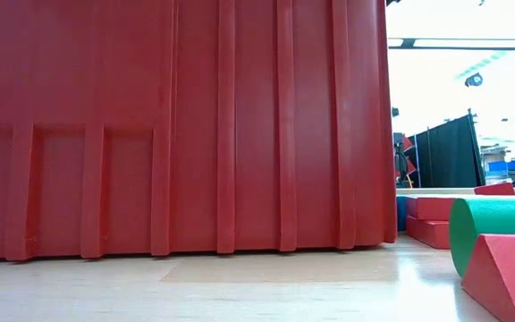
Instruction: Sort blocks
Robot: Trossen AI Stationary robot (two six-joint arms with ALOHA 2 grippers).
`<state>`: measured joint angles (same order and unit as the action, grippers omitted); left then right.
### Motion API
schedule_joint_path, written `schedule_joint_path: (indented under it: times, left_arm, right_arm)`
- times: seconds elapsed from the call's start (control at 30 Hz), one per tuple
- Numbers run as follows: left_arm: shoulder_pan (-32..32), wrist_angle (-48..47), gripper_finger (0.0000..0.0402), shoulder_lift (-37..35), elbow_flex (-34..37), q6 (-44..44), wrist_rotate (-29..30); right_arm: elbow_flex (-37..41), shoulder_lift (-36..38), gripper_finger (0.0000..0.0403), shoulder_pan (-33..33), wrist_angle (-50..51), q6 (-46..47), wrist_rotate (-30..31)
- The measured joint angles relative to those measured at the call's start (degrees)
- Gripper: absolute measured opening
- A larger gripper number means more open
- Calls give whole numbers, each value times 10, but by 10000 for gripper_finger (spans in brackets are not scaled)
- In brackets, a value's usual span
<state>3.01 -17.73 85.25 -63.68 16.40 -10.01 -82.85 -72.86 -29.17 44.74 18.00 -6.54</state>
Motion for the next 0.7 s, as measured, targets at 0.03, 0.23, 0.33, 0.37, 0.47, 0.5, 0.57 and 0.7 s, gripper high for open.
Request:
schedule_joint_path:
  times: [0.03, 0.23, 0.33, 0.37, 0.47, 0.5, 0.57, 0.7]
  left_arm:
    - [-1, 10, 309, 2, 8, 0, -1]
    - [-2, 36, 309, 22, 30, -25, -15]
    - [-4, 33, 309, 47, 31, -42, -23]
    - [-4, 33, 309, 57, 32, -45, -30]
    - [-5, 49, 309, 85, 32, -49, -53]
    - [-6, 54, 309, 93, 32, -49, -59]
    - [-9, 64, 309, 110, 32, -49, -62]
    - [-13, 96, 309, 133, 32, -50, -73]
  right_arm:
    - [0, 0, 0, 0, 0, 0, 0]
    - [0, 0, 0, 0, 1, 0, 1]
    - [0, -1, 0, 0, 2, 0, 1]
    - [0, -1, 0, 0, 3, 0, 1]
    - [0, -1, 0, 0, 7, 1, 2]
    - [0, -1, 0, 0, 10, 3, 2]
    - [0, -1, 0, 0, 16, 3, 2]
    - [0, -1, 0, 0, 24, 4, 2]
